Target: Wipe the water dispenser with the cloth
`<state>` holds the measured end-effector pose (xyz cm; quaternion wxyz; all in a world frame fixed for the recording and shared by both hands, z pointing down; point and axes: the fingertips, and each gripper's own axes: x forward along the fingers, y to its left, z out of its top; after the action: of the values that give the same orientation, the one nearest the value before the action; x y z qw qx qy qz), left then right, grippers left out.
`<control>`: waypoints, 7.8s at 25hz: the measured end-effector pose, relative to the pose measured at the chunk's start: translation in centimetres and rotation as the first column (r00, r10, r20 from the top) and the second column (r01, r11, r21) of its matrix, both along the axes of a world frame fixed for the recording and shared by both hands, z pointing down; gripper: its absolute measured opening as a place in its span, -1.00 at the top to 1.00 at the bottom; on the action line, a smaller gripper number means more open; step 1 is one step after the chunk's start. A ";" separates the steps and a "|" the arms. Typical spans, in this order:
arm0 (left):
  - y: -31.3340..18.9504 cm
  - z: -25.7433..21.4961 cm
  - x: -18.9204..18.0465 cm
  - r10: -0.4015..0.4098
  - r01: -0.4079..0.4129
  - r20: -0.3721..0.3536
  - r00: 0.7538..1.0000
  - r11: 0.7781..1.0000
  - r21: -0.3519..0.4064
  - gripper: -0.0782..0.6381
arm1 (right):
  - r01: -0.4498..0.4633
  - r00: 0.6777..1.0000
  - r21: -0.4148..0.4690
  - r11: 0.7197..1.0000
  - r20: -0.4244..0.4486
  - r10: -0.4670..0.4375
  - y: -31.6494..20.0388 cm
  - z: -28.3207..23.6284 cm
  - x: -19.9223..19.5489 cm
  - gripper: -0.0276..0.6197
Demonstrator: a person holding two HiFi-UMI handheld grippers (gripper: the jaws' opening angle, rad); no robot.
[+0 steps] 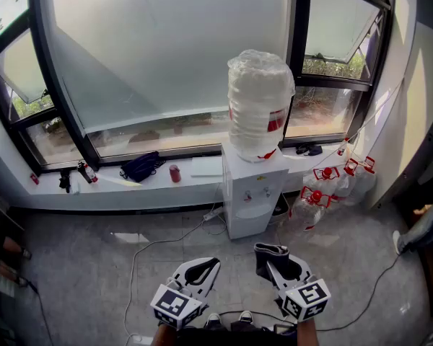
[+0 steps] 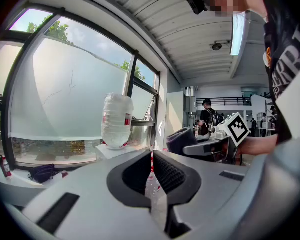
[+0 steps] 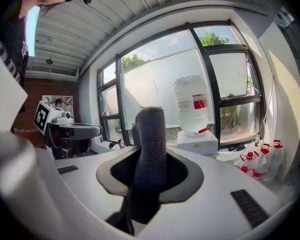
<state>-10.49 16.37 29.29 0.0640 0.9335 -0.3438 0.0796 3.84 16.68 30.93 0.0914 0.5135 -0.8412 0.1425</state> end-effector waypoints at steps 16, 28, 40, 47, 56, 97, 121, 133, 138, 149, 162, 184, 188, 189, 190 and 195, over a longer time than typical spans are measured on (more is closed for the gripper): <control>0.9 0.1 2.7 -0.009 0.009 -0.003 1.000 0.999 -0.037 0.71 | 0.037 0.999 -0.008 0.999 0.024 -0.037 -0.7 1.4 1.5 0.56; 1.0 0.3 6.4 -0.031 0.031 -0.002 1.000 0.999 -0.026 0.71 | 0.062 0.997 -0.017 0.998 0.051 -0.061 -0.7 2.3 5.1 0.56; 1.2 1.4 7.8 -0.118 0.119 0.035 0.992 0.992 -0.050 0.71 | 0.115 0.990 -0.044 0.992 0.086 -0.111 -1.1 4.3 7.7 0.56; -1.8 2.0 8.0 -0.118 0.121 0.052 0.992 0.990 -0.065 0.71 | 0.104 0.990 -0.060 0.993 0.106 -0.097 -3.5 5.2 8.0 0.56; -10.5 3.5 7.3 -0.049 0.053 0.061 0.997 0.996 -0.065 0.71 | 0.041 0.996 -0.086 0.995 0.079 -0.034 -12.2 6.2 7.6 0.56; -30.5 5.8 6.8 0.040 -0.030 0.116 0.992 0.996 -0.090 0.71 | -0.234 0.897 -0.490 0.840 0.224 0.381 -47.8 19.6 13.7 0.56; -26.6 5.5 14.4 -0.125 0.135 0.143 0.982 0.989 -0.062 0.71 | -0.131 0.991 -0.361 0.923 -0.044 0.124 -45.0 18.3 26.0 0.56; -24.7 10.1 12.8 -0.194 0.203 0.152 0.969 0.978 -0.045 0.71 | 0.315 0.935 -0.301 0.900 -0.066 -0.349 -40.0 22.4 8.6 0.56; -25.0 11.9 11.3 -0.217 0.226 0.151 0.964 0.973 -0.039 0.71 | 0.398 0.898 -0.281 0.873 -0.078 -0.434 -40.1 23.9 2.6 0.56; -26.7 16.4 12.4 -0.213 0.219 0.148 0.966 0.975 -0.023 0.71 | 0.309 0.904 -0.226 0.924 -0.233 -0.359 -44.4 27.6 4.2 0.56; -25.4 19.7 15.2 -0.161 0.171 0.126 0.979 0.983 -0.072 0.71 | 0.038 0.930 -0.243 0.969 -0.345 -0.123 -46.8 29.6 20.8 0.56; -27.8 22.5 12.1 -0.178 0.189 0.129 0.976 0.978 -0.085 0.71 | 0.098 0.953 -0.315 0.944 -0.245 -0.180 -40.0 37.4 20.3 0.56; -28.3 23.1 11.1 -0.183 0.195 0.131 0.974 0.977 -0.091 0.71 | 0.190 0.933 -0.331 0.924 -0.232 -0.275 -39.2 39.7 14.5 0.56; -28.3 23.2 10.9 -0.184 0.197 0.133 0.974 0.976 -0.093 0.71 | 0.212 0.927 -0.332 0.919 -0.230 -0.297 -39.0 40.1 13.1 0.56; -28.4 23.3 10.6 -0.184 0.198 0.135 0.974 0.976 -0.095 0.71 | 0.231 0.920 -0.332 0.914 -0.230 -0.316 -39.0 40.5 11.8 0.56; -28.8 23.8 9.5 -0.157 0.171 0.160 0.975 0.982 -0.080 0.71 | 0.279 0.895 -0.309 0.909 -0.260 -0.363 -40.2 42.5 6.8 0.56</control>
<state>-1.01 -12.40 53.05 0.0874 0.8889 -0.4197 0.1613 10.66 -23.47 73.41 0.3129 0.3656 -0.8631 0.1531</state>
